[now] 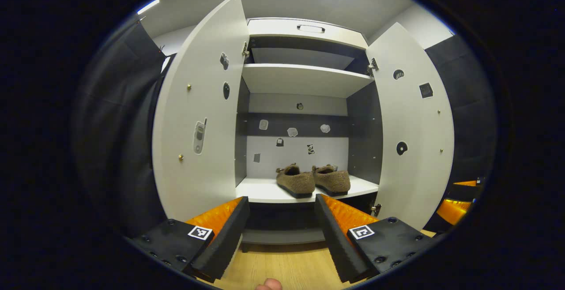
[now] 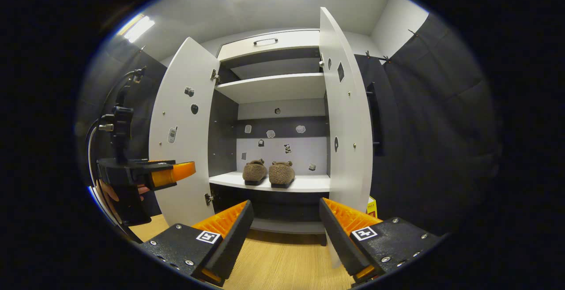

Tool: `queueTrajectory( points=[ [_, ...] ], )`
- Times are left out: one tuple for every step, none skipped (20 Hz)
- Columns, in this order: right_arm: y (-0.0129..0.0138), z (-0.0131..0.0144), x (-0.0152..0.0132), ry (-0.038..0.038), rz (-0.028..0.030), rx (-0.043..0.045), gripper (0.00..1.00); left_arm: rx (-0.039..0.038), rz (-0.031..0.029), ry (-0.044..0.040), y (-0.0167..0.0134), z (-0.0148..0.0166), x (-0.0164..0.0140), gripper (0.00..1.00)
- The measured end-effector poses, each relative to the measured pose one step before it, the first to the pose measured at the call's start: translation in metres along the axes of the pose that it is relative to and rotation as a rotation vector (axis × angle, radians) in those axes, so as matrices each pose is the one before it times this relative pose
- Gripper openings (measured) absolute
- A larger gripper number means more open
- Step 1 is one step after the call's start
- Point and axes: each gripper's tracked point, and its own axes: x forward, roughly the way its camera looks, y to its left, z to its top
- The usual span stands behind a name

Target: Grab one shoe with the right hand and put it into the shoe cabinet, grab the other shoe with the left hand and put it into the shoe cabinet; then close the right door with the right hand and the left door with the left hand.

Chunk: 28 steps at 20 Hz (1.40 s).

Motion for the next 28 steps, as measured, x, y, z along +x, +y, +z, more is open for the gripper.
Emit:
queueTrajectory(
  points=[
    [0.00249,-0.00086,-0.00009,-0.00051,0.00157,-0.00261,0.92,-0.01766,0.00177,0.00828,-0.00069,-0.00438,-0.00750,0.97],
    [0.00212,0.00062,-0.00021,-0.00240,0.00144,-0.00016,0.93,-0.02207,0.00107,0.00654,0.00076,-0.00505,-0.00834,0.94],
    [0.00197,0.00198,-0.00032,-0.00291,0.00142,0.00128,0.93,-0.01814,0.00630,-0.00019,0.00170,-0.00267,-0.00619,0.94],
    [0.00037,0.00419,-0.00122,-0.00974,-0.00036,-0.00007,0.93,-0.00794,0.00330,-0.00403,0.00151,-0.00105,-0.00522,0.97],
    [-0.00413,0.00702,-0.00103,-0.01676,-0.00968,-0.00277,0.92,0.00025,0.00020,-0.00752,0.00106,-0.00027,-0.00491,0.97],
    [-0.00676,0.00983,-0.00038,-0.02348,-0.01323,-0.00393,0.93,0.00404,0.00798,-0.00920,0.00278,0.00101,-0.00541,0.97],
    [-0.00774,0.00813,0.00001,-0.01720,-0.01392,-0.00852,0.93,0.00990,0.00613,-0.00600,0.00264,0.00079,-0.00422,0.97],
    [-0.01542,0.01040,0.00090,-0.01082,-0.02780,-0.02050,0.93,0.00911,0.00401,-0.00251,0.00143,-0.00053,-0.00341,0.96],
    [-0.01636,0.01021,0.00160,-0.01025,-0.03105,-0.02185,0.93,0.00477,0.00289,0.00215,0.00152,-0.00196,-0.00272,0.96],
    [-0.01927,0.01132,0.00294,-0.00862,-0.03440,-0.01954,0.93,-0.00298,-0.00485,0.00482,-0.00039,-0.00207,-0.00227,0.97],
    [-0.01986,0.01521,0.00384,-0.02157,-0.03574,-0.01326,0.93,-0.00472,-0.00313,0.00418,-0.00075,-0.00111,-0.00305,0.97],
    [-0.01992,0.01647,0.00431,-0.02851,-0.03319,-0.01531,0.94,-0.00409,-0.00453,-0.00076,-0.00055,0.00030,-0.00095,0.96],
    [-0.02157,0.01573,0.00538,-0.02346,-0.03771,-0.01906,0.94,-0.00185,-0.00149,-0.00402,0.00062,0.00056,-0.00021,0.96],
    [-0.02249,0.01379,0.00752,-0.01763,-0.04080,-0.01707,0.94,-0.00020,0.00283,-0.00201,0.00159,0.00111,-0.00103,0.96],
    [-0.01927,0.00692,0.00787,0.00008,-0.03814,-0.01356,0.94,0.00007,0.00411,-0.00123,0.00165,-0.00046,-0.00086,0.96],
    [-0.01732,0.00179,0.00814,0.01325,-0.03609,-0.01016,0.94,0.00113,0.00340,-0.00576,0.00124,0.00188,-0.00228,0.97],
    [-0.01394,0.00217,0.00849,0.00717,-0.02707,-0.00443,0.94,0.00163,0.00335,-0.00651,0.00141,0.00150,-0.00186,0.97],
    [-0.01095,0.00192,0.00925,-0.00149,-0.02208,0.00672,0.94,0.00420,0.00668,-0.00569,0.00230,0.00146,-0.00129,0.97],
    [-0.00593,0.00148,0.00940,-0.00042,-0.00932,0.01452,0.94,0.00654,0.00795,-0.00224,0.00256,-0.00039,-0.00115,0.97],
    [-0.00310,-0.00115,0.00873,0.01004,-0.00067,0.01719,0.94,0.00291,0.00572,0.00053,0.00168,-0.00111,-0.00097,0.99],
    [-0.00240,-0.00150,0.00880,0.00839,0.00177,0.01055,0.94,-0.00039,0.00372,0.00435,0.00202,-0.00140,-0.00119,0.99],
    [-0.00351,-0.00182,0.00875,0.00723,-0.00208,0.00378,0.94,-0.00106,0.00297,0.00489,0.00131,-0.00161,-0.00147,0.96],
    [-0.00104,-0.00244,0.00918,0.00780,0.00094,-0.00049,0.94,-0.00014,0.00569,0.00118,0.00241,0.00017,-0.00034,0.97],
    [0.00085,-0.00251,0.00685,0.00930,0.00550,0.00132,0.94,0.00078,0.00576,-0.00093,0.00246,0.00012,-0.00052,0.94],
    [0.00184,-0.00150,0.00592,0.00793,0.00425,0.00318,0.94,0.00195,0.00552,-0.00384,0.00226,0.00058,-0.00048,0.97],
    [0.00211,-0.00214,0.00377,0.00512,0.00612,0.00054,0.94,0.00256,0.00823,-0.00254,0.00265,0.00042,-0.00037,0.97],
    [0.00179,-0.00280,0.00426,0.00395,0.00254,-0.00332,0.94,-0.00009,0.00528,-0.00122,0.00171,0.00001,-0.00010,0.97],
    [0.00298,-0.00245,0.00270,0.00197,0.00333,-0.00251,0.98,-0.00288,0.00457,0.00200,0.00178,-0.00064,0.00016,0.96]
  ],
)
